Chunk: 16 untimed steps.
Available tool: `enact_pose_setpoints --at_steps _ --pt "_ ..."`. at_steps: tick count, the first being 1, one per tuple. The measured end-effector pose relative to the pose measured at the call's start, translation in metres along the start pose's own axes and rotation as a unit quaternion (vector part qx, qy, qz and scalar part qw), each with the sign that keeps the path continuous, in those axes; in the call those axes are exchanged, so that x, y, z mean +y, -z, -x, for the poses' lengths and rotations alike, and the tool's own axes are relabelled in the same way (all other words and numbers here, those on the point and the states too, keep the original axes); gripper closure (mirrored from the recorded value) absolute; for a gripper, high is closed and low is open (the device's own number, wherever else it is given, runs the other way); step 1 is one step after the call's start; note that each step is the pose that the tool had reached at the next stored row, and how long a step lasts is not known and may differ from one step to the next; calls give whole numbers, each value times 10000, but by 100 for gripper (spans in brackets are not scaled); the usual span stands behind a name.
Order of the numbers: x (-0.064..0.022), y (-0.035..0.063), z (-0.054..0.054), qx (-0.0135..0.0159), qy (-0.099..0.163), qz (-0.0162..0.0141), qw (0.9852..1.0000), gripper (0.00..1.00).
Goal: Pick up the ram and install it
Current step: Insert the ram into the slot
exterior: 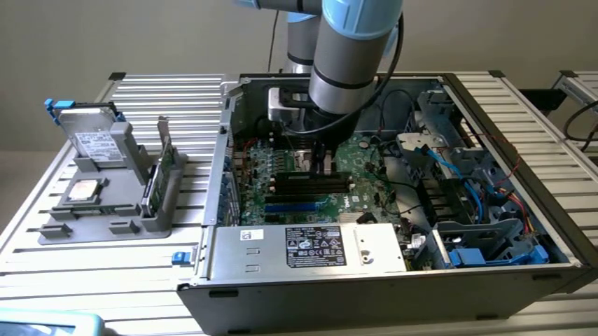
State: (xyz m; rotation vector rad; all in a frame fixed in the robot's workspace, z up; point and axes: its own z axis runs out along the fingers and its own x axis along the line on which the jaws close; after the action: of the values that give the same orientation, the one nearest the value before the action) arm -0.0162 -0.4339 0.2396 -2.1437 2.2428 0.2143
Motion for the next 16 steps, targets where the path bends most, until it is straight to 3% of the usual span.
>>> enact_pose_setpoints --at_steps 2,4,6,16 --pt "0 -4 1 10 -32 -5 10000 87" --pt "0 -9 -1 84 -39 -9 10000 87" --pt "-1 -19 -2 131 -41 -11 9999 87" --pt "2 -69 -8 139 -41 -27 9999 87"
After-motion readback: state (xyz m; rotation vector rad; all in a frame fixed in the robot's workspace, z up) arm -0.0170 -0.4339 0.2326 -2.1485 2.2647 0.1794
